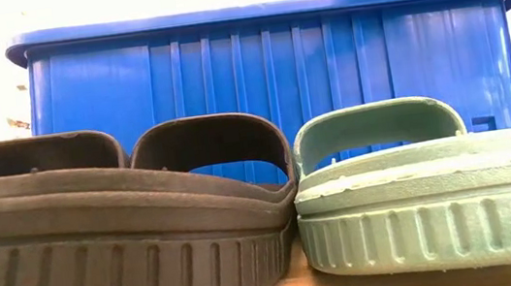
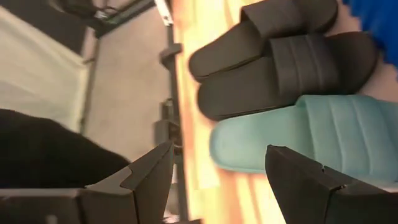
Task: Pick and place slides into bin
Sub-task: Put the green slide into the blue bin
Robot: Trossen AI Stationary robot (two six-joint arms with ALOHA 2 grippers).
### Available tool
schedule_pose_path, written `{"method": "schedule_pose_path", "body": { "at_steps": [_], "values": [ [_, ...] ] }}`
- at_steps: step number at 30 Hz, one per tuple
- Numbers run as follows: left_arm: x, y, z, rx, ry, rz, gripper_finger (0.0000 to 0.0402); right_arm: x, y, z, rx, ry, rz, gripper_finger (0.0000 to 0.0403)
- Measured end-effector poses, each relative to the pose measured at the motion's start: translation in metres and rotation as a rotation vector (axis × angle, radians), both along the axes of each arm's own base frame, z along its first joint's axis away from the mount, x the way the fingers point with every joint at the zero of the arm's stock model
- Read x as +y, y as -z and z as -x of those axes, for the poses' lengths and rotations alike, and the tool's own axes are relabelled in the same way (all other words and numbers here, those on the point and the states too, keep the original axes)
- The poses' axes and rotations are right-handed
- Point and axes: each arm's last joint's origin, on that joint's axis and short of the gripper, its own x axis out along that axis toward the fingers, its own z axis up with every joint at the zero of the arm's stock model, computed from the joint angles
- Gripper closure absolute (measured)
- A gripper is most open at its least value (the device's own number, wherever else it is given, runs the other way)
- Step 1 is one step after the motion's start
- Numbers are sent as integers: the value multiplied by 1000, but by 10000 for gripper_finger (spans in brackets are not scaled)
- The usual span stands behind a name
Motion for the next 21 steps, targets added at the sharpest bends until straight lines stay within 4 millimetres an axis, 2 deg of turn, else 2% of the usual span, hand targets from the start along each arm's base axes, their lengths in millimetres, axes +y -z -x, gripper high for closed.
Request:
{"method": "schedule_pose_path", "body": {
  "at_steps": [10, 16, 21],
  "values": [
    [-1, 2, 0, 51, 57, 29, 230, 23, 45, -26, 45, 130, 303, 163],
    [-1, 3, 0, 73, 76, 22, 230, 33, 77, -43, 147, 139, 436, 163],
    [-1, 4, 1, 94, 96, 30, 230, 38, 93, -60, 220, 161, 530, 163]
  ]
}}
